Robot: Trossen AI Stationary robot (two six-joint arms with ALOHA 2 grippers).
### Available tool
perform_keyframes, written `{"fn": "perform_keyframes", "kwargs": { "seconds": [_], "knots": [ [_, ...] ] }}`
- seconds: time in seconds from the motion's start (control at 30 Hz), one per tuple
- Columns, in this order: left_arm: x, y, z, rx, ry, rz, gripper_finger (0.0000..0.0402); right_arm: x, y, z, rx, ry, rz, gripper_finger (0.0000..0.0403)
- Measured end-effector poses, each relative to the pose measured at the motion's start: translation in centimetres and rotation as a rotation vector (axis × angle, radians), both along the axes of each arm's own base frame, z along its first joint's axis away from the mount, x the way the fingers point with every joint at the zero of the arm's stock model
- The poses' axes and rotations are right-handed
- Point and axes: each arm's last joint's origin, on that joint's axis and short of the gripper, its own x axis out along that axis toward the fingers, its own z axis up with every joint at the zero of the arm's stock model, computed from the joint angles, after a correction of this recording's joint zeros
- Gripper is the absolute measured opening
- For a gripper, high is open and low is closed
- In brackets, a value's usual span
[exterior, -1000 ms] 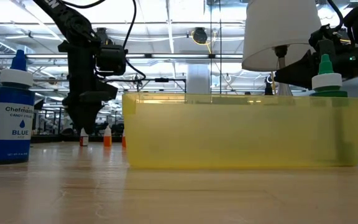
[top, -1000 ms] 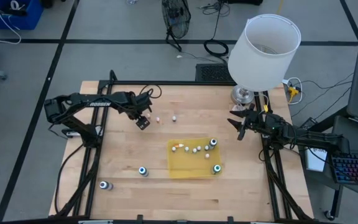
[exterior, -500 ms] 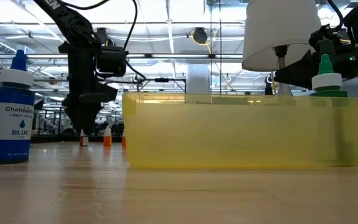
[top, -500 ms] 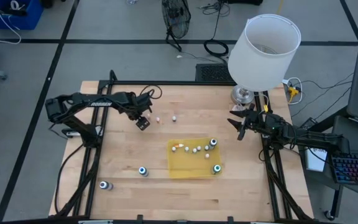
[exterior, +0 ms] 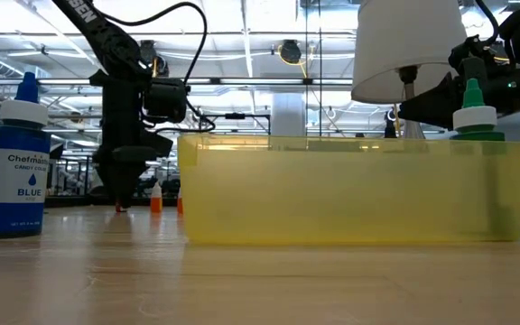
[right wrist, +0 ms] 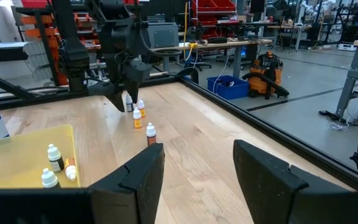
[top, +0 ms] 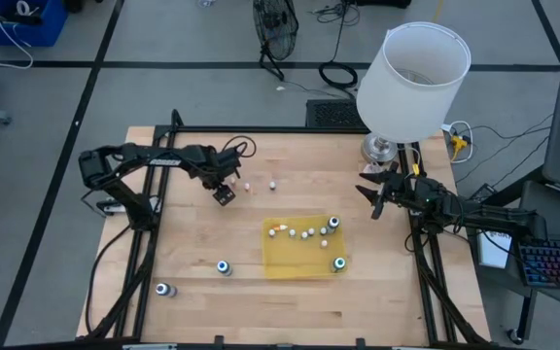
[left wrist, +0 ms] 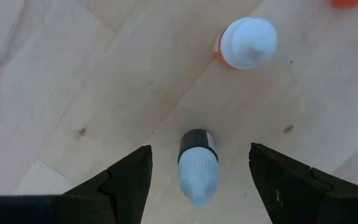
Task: Pick & Place food coloring
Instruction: Put the small black food coloring bottle into the yellow bin
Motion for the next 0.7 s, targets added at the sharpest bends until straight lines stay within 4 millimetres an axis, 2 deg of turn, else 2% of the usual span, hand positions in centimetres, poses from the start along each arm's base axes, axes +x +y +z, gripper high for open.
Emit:
{"fn": "perform_keyframes", "kwargs": {
  "seconds": [0.23, 0.7],
  "knots": [
    [0.5, 0.26, 0.93, 0.008, -0.007, -0.044, 0.0269, 0.0, 0.0, 0.0, 0.0, -0.001, 0.0, 0.0181],
    [0.28, 0.24, 0.93, 0.027, 0.028, -0.044, 0.0269, 0.0, 0.0, 0.0, 0.0, 0.0, 0.0, 0.0181]
  ]
}}
